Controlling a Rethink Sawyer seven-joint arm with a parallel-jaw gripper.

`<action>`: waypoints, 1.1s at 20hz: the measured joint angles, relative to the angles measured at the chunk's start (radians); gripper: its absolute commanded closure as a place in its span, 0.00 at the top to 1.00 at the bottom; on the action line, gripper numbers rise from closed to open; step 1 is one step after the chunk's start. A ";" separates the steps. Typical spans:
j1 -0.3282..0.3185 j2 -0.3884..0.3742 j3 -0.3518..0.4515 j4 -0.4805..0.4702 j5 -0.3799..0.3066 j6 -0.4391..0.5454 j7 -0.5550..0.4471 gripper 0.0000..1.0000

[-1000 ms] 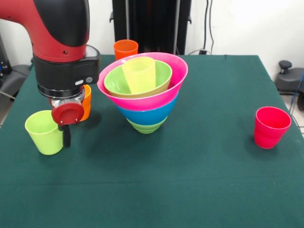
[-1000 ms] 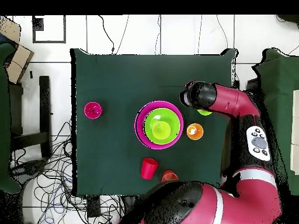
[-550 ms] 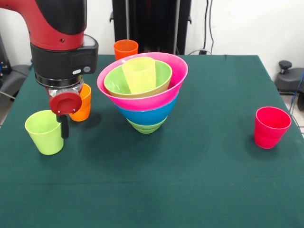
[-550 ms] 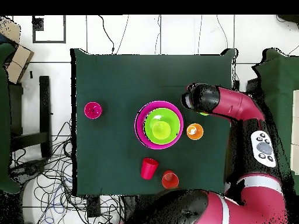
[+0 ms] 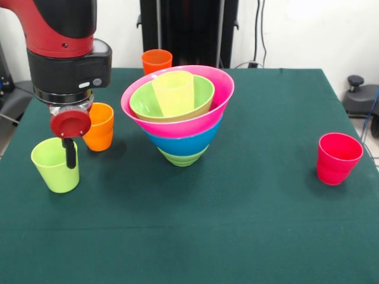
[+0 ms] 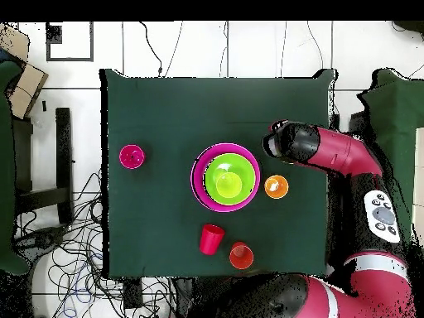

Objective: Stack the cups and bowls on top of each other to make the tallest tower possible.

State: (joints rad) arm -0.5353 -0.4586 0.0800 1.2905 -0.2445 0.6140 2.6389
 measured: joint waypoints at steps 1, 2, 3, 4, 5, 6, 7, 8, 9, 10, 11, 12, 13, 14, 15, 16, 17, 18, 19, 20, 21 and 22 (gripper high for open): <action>-0.002 0.000 0.000 0.002 -0.003 -0.002 0.000 1.00; -0.004 0.000 0.001 0.003 -0.006 -0.005 0.000 1.00; -0.010 0.001 0.002 0.007 -0.014 -0.011 0.000 1.00; -0.012 0.001 0.002 0.009 -0.019 -0.015 0.000 1.00; -0.015 0.002 0.003 0.010 -0.025 -0.020 0.000 1.00; -0.017 0.002 0.003 0.011 -0.029 -0.025 0.000 1.00; -0.019 0.003 0.003 0.012 -0.034 -0.031 0.000 1.00; -0.021 0.004 0.004 0.014 -0.039 -0.038 0.000 1.00; -0.022 0.005 0.004 0.015 -0.045 -0.047 0.000 1.00; -0.022 0.006 0.005 0.016 -0.048 -0.054 0.000 1.00; -0.023 0.007 0.006 0.017 -0.052 -0.061 0.000 1.00; -0.023 0.008 0.006 0.019 -0.056 -0.068 0.000 1.00; -0.023 0.009 0.007 0.020 -0.058 -0.073 0.000 1.00; -0.023 0.009 0.009 0.020 -0.060 -0.076 0.000 1.00; -0.023 0.009 0.010 0.021 -0.062 -0.080 0.000 1.00; -0.023 0.009 0.012 0.022 -0.064 -0.084 0.000 1.00; -0.023 0.010 0.015 0.023 -0.065 -0.087 0.000 1.00; -0.023 0.010 0.016 0.023 -0.065 -0.088 0.000 1.00; -0.023 0.010 0.017 0.023 -0.065 -0.088 0.000 1.00; -0.023 0.011 0.018 0.023 -0.065 -0.089 0.000 1.00; -0.023 0.011 0.019 0.023 -0.065 -0.089 0.000 1.00; -0.023 0.012 0.022 0.023 -0.065 -0.089 0.000 1.00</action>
State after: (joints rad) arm -0.5583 -0.4471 0.1016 1.3136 -0.3098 0.5252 2.6389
